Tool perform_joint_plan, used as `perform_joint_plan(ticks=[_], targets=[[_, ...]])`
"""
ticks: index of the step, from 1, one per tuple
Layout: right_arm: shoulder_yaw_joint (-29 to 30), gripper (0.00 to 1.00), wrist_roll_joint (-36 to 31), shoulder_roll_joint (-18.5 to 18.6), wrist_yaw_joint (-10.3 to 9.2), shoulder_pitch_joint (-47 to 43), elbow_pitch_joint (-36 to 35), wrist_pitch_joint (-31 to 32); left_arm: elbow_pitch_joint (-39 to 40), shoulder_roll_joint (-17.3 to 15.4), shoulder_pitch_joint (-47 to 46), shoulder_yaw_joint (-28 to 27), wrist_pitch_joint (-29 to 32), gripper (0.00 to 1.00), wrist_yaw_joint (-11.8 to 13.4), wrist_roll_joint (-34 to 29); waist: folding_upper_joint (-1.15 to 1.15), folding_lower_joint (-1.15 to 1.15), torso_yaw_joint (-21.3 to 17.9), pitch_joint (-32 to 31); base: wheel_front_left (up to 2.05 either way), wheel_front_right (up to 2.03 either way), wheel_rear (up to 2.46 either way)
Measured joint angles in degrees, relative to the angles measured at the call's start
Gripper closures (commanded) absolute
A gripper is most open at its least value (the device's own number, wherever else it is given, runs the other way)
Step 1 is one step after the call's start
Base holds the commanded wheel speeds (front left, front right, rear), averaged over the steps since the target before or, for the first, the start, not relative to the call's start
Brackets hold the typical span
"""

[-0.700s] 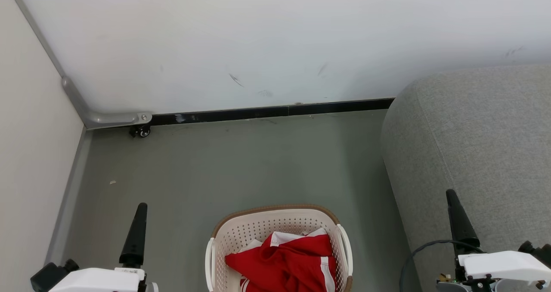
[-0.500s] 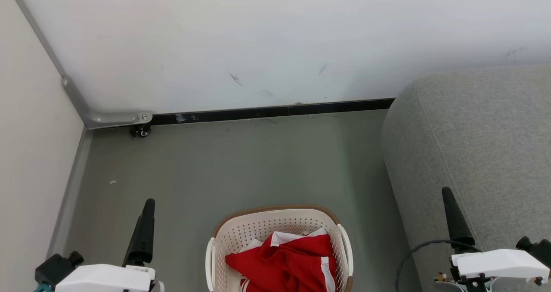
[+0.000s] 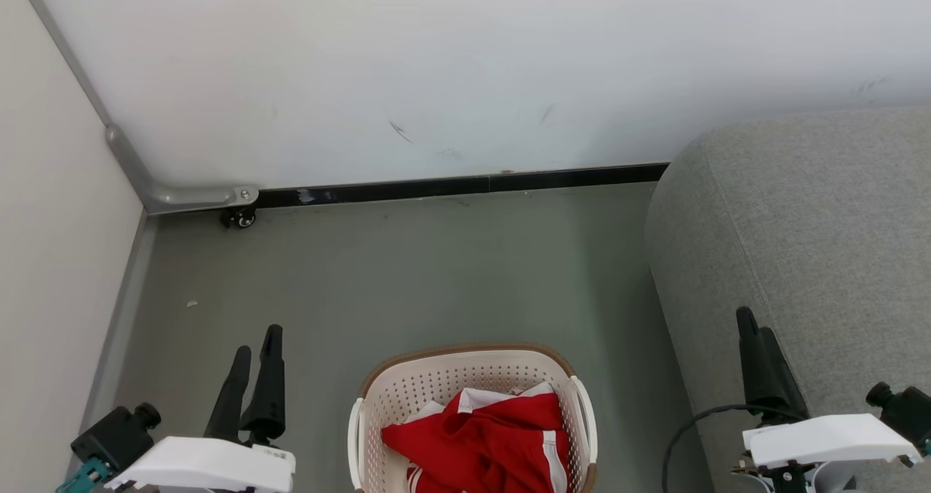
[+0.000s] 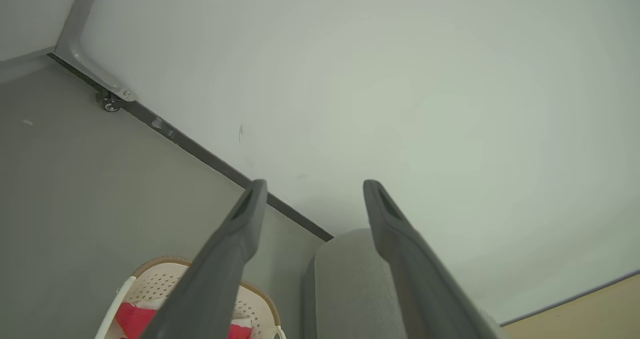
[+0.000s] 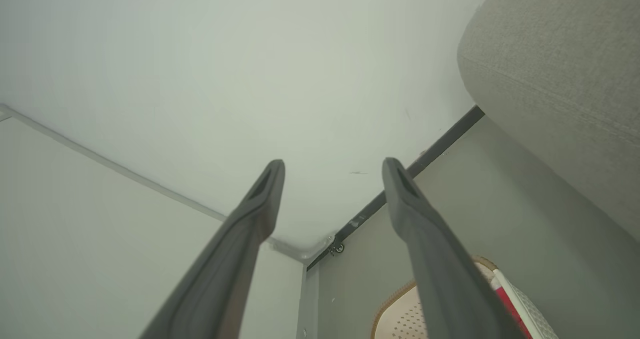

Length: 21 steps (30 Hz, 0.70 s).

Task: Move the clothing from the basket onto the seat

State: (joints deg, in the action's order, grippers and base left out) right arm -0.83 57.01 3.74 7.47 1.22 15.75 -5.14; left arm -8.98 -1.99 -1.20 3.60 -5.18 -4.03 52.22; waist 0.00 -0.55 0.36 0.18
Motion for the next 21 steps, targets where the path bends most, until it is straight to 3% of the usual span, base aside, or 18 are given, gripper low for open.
perform_joint_plan(ticks=[10, 21], targets=[[-0.65, 0.0, -9.56, -0.08, 0.0, 0.41, 0.08, -2.24, 1.2, -0.97, 0.0, 2.37, -1.99, 0.0, 1.77, -12.69, 0.0, 0.4, -0.05, 0.81, 0.0, 0.0, 0.0], [-1.4, 0.0, -21.07, -0.19, 0.0, 1.19, 1.43, -4.04, 1.37, -1.29, 0.01, 5.22, -4.43, 0.0, 4.11, -25.71, 0.0, 0.48, -0.05, 1.0, 0.0, 0.0, 0.0]])
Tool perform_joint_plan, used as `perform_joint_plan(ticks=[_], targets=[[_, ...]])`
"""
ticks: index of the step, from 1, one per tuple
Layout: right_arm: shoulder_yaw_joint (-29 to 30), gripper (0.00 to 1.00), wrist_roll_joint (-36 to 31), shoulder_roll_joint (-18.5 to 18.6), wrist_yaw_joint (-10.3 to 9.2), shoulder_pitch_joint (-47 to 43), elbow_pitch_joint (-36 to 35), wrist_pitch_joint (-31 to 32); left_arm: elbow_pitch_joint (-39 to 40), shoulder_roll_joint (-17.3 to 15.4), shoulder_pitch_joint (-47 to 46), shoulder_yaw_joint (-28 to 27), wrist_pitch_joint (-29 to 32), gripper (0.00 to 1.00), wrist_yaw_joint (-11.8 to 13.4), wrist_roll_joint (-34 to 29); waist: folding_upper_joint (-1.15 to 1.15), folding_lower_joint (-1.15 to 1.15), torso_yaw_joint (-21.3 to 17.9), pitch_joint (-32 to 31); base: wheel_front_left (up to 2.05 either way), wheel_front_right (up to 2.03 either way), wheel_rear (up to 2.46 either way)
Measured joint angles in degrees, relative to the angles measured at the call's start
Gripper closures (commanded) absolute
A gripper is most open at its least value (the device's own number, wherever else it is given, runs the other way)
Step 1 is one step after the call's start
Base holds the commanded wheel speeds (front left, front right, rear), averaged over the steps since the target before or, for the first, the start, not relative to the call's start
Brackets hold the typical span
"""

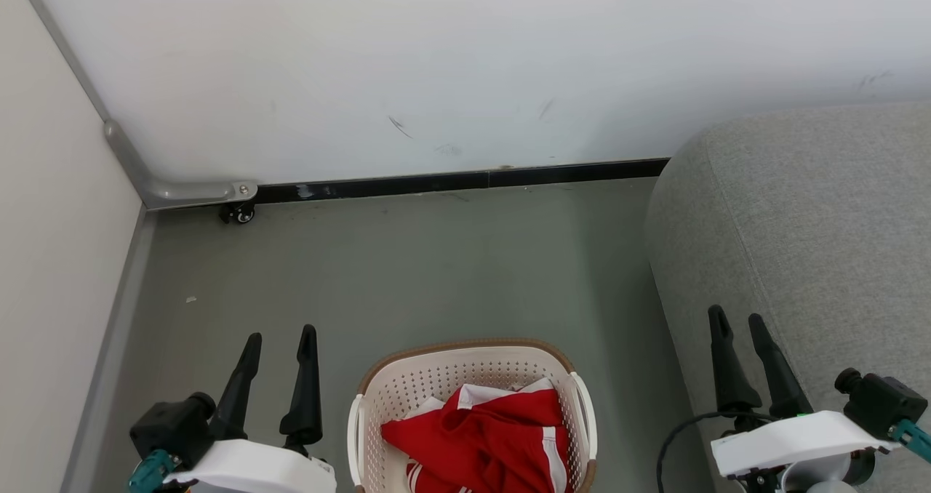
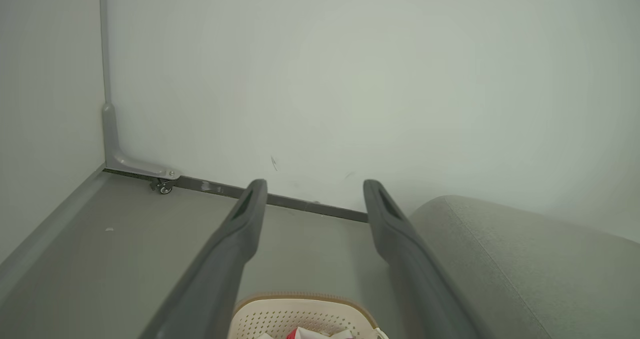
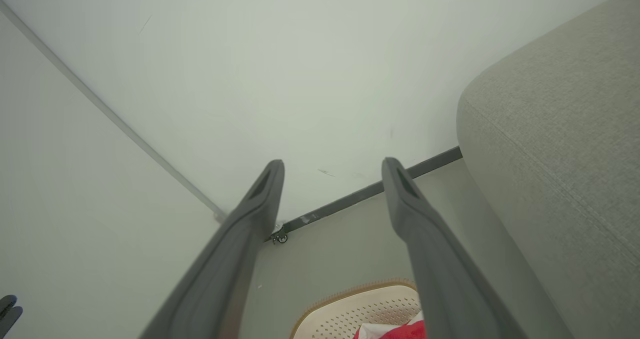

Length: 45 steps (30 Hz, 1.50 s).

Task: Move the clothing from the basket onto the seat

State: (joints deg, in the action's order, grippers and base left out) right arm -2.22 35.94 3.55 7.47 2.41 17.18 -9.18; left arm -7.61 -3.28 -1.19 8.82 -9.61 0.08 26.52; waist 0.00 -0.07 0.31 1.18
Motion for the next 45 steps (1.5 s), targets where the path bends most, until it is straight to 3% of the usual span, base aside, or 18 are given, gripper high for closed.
perform_joint_plan(ticks=[23, 45], targets=[[-1.63, 0.0, -19.02, -0.46, 0.01, -0.02, 2.64, -3.01, -0.44, -0.24, 1.15, 3.39, -4.55, 0.0, 4.49, -20.83, 0.0, 0.03, 0.13, 1.5, 0.0, 0.0, 0.0], [-1.78, 0.0, -19.37, -0.62, 0.01, 0.34, 3.21, -3.45, -1.42, -0.13, 1.12, 2.96, -4.6, 0.0, 4.54, -20.68, 0.0, 0.04, -0.05, 2.49, 0.0, 0.0, 0.0]])
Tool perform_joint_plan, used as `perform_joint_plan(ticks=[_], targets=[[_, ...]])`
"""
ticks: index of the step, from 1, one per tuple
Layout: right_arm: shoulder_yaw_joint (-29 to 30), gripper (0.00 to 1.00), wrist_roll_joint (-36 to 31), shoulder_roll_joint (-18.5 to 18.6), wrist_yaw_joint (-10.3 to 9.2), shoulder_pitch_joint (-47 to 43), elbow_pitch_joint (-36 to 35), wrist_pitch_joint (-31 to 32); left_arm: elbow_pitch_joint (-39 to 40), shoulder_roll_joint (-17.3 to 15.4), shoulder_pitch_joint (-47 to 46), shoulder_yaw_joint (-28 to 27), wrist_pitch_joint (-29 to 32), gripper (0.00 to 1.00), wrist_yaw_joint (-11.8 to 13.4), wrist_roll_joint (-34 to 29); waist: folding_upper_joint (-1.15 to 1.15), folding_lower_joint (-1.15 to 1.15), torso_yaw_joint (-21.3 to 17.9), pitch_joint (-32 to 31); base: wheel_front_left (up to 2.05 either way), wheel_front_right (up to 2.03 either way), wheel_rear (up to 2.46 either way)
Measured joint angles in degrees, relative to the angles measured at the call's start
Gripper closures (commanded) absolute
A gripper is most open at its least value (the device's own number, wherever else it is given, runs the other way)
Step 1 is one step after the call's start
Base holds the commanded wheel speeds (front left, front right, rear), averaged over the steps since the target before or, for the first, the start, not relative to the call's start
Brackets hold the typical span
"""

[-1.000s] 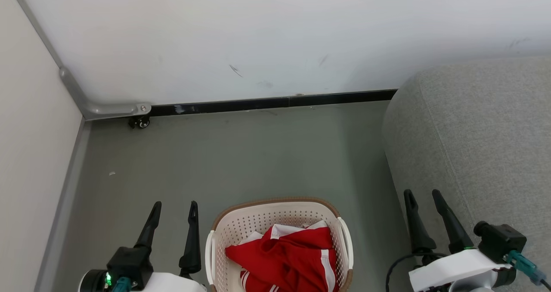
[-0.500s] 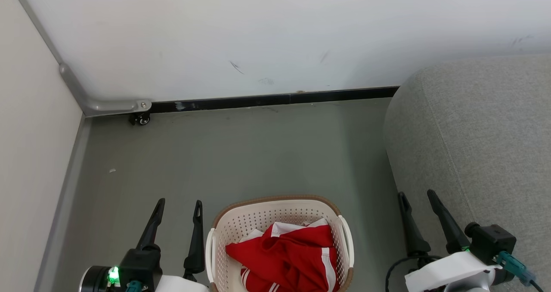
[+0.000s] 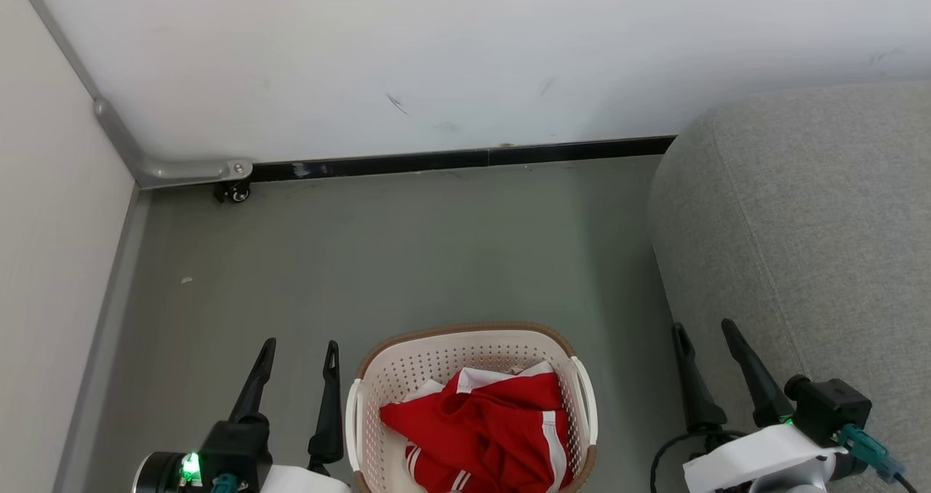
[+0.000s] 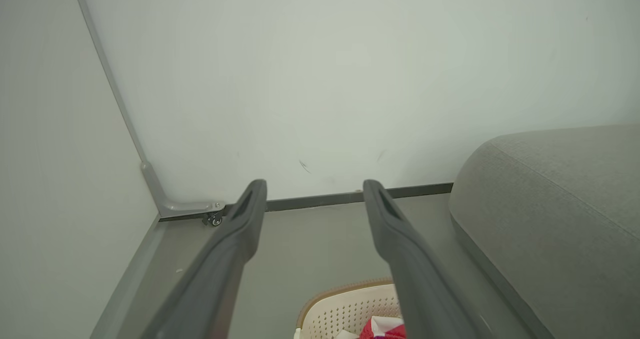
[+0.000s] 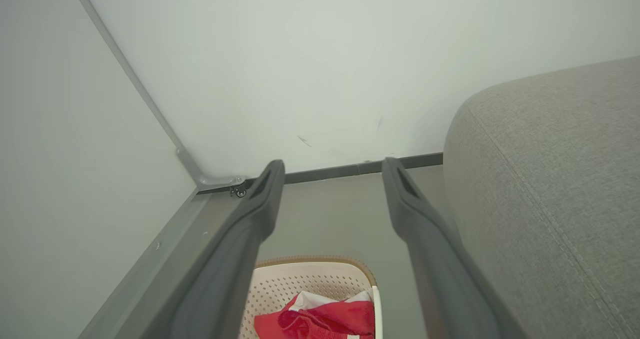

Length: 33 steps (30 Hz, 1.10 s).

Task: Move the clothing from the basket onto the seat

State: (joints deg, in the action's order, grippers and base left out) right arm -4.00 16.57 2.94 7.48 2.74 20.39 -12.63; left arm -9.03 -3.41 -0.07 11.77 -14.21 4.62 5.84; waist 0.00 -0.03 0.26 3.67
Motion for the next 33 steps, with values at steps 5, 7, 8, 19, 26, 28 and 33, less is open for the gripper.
perform_joint_plan(ticks=[5, 7, 8, 19, 26, 28, 33], targets=[[-0.07, 0.0, -0.19, 0.0, 0.0, 0.63, -0.05, 0.0, -0.46, 0.03, -0.14, 0.0, 0.0, 0.0, 0.0, -0.01, 0.0, 0.0, -0.13, 0.74, 0.0, 0.0, 0.0], [-0.08, 0.0, -0.19, -0.01, 0.0, 1.07, -0.31, -0.04, -0.82, 0.04, -0.37, 0.01, 0.0, 0.0, -0.01, -0.04, 0.0, 0.0, -0.21, 1.11, 0.0, 0.0, 0.0], [-0.07, 0.0, -0.19, -0.01, 0.0, 1.13, -0.41, -0.05, -1.14, 0.04, -0.47, 0.01, 0.0, 0.0, -0.02, -0.05, 0.0, 0.0, -0.26, 1.32, 0.0, 0.0, 0.0], [1.91, 0.0, -0.25, -0.07, 0.0, 1.57, -1.74, -0.51, -5.17, -0.41, -2.7, 0.4, 0.0, 0.0, -0.53, -1.01, 0.0, 0.01, -0.99, 4.03, 0.0, 0.0, 0.0], [3.46, 0.0, -0.43, -0.12, 0.0, 2.05, -3.53, -0.74, -8.55, -0.69, -5.48, 2.48, 0.0, 0.0, -1.71, -2.58, 0.0, 0.01, -1.93, 7.09, 0.0, 0.0, 0.0], [3.65, 0.0, -0.43, -0.13, 0.0, 2.11, -3.94, -0.83, -9.72, -0.75, -6.28, 2.86, 0.0, 0.0, -2.19, -2.9, 0.0, 0.01, -2.22, 7.98, 0.0, 0.0, 0.0], [3.97, 0.0, -0.41, -0.15, 0.0, 3.15, -4.98, -1.0, -12.16, -0.78, -8.32, 3.54, 0.0, 0.0, -2.75, -3.32, 0.0, 0.01, -3.06, 10.41, 0.0, 0.0, 0.0]])
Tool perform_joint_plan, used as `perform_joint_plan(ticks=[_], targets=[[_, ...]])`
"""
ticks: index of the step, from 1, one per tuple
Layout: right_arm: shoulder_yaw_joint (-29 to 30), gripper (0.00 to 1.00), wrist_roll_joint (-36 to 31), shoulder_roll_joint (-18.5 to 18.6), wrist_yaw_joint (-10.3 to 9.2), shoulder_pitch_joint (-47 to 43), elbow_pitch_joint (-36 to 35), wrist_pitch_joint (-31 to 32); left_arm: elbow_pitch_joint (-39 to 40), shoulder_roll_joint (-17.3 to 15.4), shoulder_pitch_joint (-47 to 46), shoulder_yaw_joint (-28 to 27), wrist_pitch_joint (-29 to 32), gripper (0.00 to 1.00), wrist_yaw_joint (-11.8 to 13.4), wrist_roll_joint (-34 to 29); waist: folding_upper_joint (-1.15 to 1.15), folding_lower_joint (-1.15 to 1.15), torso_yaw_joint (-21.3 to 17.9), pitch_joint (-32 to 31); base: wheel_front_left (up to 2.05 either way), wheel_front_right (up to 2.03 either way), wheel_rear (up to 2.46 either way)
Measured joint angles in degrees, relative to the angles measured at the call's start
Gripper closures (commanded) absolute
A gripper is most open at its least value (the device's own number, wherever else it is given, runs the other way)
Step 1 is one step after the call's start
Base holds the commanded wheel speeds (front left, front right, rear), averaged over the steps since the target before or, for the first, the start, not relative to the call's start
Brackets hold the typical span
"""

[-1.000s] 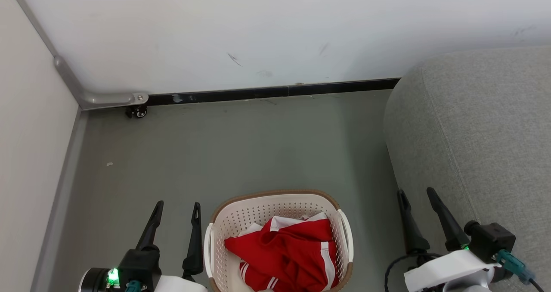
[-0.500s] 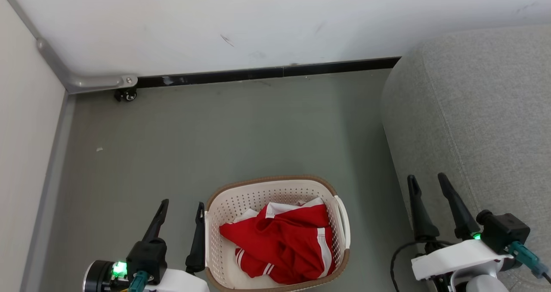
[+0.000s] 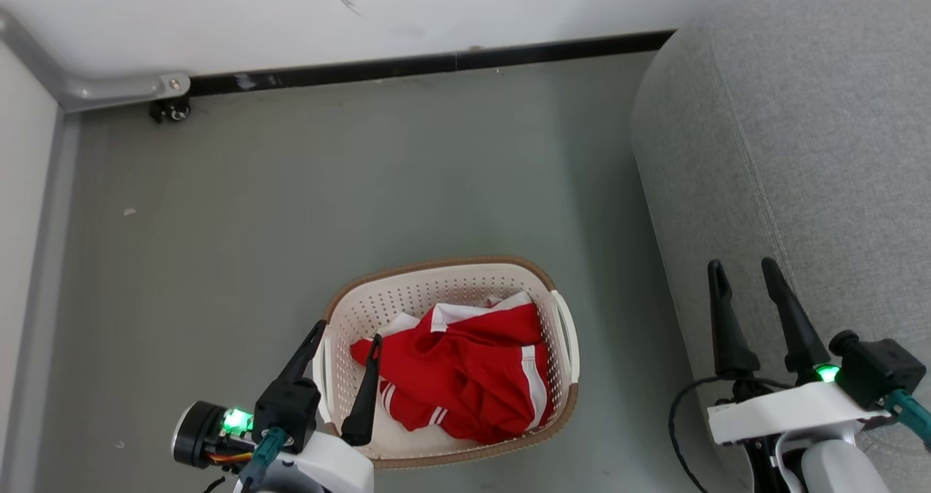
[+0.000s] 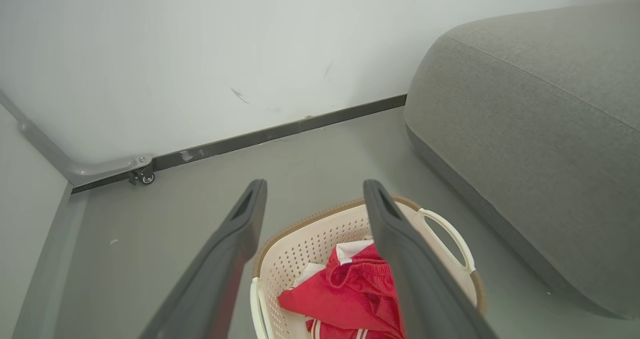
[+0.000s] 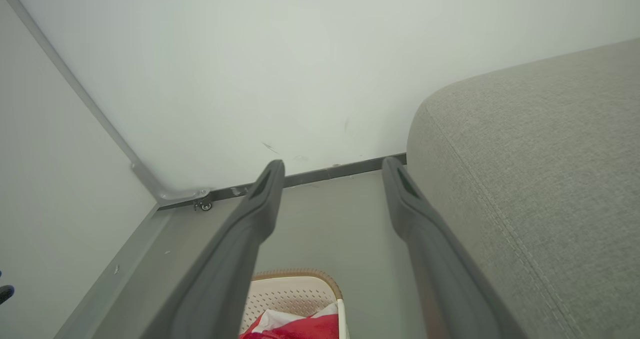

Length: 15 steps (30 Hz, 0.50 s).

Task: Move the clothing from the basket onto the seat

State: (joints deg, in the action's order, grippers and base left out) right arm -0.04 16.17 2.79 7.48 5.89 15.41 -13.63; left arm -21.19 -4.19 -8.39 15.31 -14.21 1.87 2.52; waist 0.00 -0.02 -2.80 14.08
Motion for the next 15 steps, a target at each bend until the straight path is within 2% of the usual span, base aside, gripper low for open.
perform_joint_plan(ticks=[15], targets=[[0.92, 0.0, 1.6, -0.01, 0.0, 3.36, -2.44, -0.08, -5.31, -1.86, -7.8, 1.58, 0.0, 0.0, -1.47, -3.27, 0.0, 0.0, -3.5, 8.76, 0.0, 0.0, 0.0]])
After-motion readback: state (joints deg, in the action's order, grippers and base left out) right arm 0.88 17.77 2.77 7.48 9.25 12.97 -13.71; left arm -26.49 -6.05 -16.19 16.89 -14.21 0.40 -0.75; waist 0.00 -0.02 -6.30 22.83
